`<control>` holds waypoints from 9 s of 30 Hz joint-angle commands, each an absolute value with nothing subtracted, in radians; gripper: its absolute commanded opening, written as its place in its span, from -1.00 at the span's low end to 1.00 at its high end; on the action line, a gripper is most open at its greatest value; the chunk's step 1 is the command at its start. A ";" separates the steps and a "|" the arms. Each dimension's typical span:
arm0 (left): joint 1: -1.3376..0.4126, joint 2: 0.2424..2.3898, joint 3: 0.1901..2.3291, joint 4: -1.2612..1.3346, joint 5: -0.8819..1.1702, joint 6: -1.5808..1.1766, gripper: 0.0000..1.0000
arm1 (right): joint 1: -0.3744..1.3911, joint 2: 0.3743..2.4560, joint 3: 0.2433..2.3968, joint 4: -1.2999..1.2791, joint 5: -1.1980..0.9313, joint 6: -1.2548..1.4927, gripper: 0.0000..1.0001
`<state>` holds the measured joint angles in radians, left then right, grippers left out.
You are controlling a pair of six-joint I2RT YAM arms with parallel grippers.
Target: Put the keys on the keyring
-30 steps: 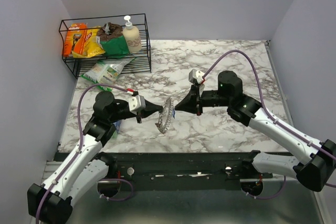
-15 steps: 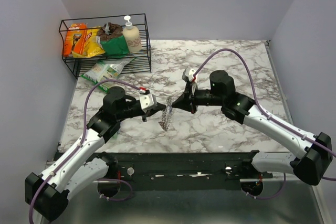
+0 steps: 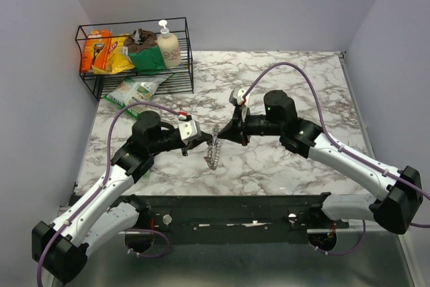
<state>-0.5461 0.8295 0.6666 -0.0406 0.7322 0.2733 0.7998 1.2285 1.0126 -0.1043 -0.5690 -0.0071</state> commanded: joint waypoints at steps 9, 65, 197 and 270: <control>-0.557 0.799 0.670 -0.005 0.755 0.290 -1.00 | 0.811 1.249 1.043 -0.100 -0.503 -0.003 -0.99; -0.558 0.729 0.611 0.121 0.827 0.239 -1.00 | 0.811 1.246 0.997 -0.068 -0.549 -0.005 -0.82; -0.650 1.095 1.196 -0.695 0.990 0.659 -0.15 | 0.811 1.117 1.011 -0.241 -0.690 -0.301 -0.99; -0.719 0.940 0.655 0.647 0.785 0.009 -1.00 | 0.701 0.723 0.805 0.092 -0.600 -0.043 0.32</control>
